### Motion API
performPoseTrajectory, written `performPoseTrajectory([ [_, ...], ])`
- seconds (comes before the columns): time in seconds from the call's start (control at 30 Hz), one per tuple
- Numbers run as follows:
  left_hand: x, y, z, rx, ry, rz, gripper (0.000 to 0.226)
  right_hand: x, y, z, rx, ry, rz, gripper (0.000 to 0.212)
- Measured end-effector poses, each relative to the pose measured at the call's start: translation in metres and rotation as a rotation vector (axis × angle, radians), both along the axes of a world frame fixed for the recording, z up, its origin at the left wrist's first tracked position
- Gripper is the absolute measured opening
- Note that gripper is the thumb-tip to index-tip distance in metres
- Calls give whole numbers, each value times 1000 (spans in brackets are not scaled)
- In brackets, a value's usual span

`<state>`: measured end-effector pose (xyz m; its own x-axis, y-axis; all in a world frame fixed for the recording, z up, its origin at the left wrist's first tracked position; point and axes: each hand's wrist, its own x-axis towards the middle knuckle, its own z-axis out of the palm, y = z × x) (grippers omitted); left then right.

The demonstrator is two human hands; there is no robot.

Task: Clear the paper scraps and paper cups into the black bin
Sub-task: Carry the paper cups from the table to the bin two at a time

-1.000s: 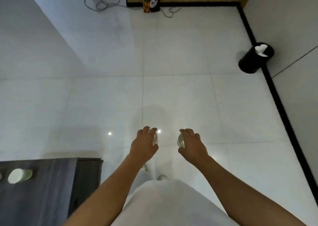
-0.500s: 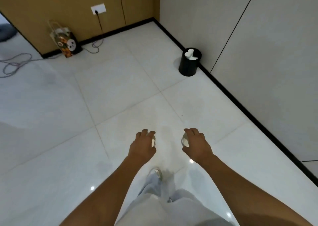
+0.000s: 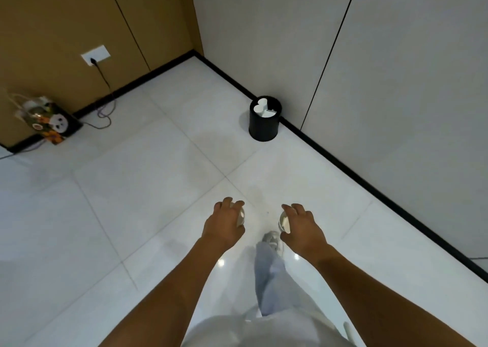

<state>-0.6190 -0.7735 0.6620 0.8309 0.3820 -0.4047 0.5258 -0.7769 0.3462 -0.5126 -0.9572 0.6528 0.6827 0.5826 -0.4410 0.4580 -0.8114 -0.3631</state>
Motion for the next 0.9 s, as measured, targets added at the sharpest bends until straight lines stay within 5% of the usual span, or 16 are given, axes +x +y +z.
performPoseTrajectory([
  [0.9,505,227,-29,-11,47,-135,61,509,252,-3,-32,17,-44,73],
])
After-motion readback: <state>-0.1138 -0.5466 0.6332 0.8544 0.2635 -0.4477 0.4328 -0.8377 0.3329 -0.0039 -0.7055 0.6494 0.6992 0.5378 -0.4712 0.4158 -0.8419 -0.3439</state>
